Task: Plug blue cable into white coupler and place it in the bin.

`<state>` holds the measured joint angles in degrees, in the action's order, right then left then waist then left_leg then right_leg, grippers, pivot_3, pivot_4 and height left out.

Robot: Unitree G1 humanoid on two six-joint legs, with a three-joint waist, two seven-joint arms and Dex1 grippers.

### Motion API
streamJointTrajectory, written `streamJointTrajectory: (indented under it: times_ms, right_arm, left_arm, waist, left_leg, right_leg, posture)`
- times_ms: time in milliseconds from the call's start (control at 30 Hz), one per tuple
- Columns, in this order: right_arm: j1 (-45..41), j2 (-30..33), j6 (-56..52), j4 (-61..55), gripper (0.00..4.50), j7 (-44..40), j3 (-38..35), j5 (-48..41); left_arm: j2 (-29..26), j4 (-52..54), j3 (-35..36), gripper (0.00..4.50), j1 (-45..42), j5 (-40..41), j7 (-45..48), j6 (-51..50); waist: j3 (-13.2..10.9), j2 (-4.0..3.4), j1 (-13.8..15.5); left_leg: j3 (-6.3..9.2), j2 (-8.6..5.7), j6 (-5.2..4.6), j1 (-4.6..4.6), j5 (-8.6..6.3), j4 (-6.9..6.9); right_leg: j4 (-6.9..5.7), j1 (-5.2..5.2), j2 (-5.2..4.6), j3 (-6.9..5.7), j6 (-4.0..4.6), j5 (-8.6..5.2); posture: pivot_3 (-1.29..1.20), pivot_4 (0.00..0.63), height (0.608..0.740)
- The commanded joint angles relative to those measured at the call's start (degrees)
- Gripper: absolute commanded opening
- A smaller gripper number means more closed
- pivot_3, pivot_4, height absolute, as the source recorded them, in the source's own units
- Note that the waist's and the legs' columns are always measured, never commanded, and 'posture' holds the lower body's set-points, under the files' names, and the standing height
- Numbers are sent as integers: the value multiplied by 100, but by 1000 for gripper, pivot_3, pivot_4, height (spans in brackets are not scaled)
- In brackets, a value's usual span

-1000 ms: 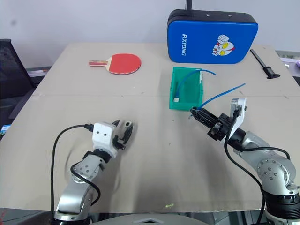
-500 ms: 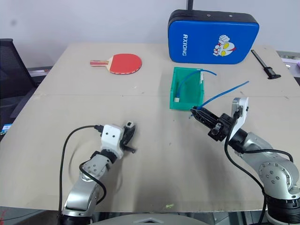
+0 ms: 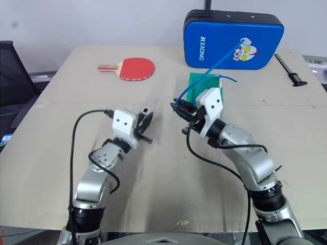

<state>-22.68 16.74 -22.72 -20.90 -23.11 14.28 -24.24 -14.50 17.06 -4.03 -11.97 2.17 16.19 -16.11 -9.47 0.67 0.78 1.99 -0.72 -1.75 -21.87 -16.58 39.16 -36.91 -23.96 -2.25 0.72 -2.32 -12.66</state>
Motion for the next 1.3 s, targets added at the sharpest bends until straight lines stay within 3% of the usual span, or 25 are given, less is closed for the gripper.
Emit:
streamJointTrajectory:
  times_ms: [33,500,1300]
  right_arm:
    - [-346,-336,600,163,0,101,70,533]
    - [-501,-774,1049,531,0,-233,261,1304]
    - [-380,-1004,1028,810,0,-284,115,1525]
  left_arm:
    - [126,-36,-268,314,-347,-61,110,332]
    - [185,-107,-511,314,-468,-138,213,447]
    - [269,-24,-563,314,-315,-99,237,368]
  waist:
    - [0,0,-13]
    - [0,-1,-22]
    - [0,-1,-23]
  left_leg:
    - [-3,-1,0,-1,0,-1]
    - [1,0,-6,0,-4,-12]
    - [1,-1,-5,0,-3,-12]
  right_leg:
    - [1,-3,0,-1,-3,2]
    - [-5,-11,-10,3,-3,3]
    - [-6,-11,-10,3,-4,3]
  posture:
    - [0,150,740]
    - [0,150,740]
    - [0,150,740]
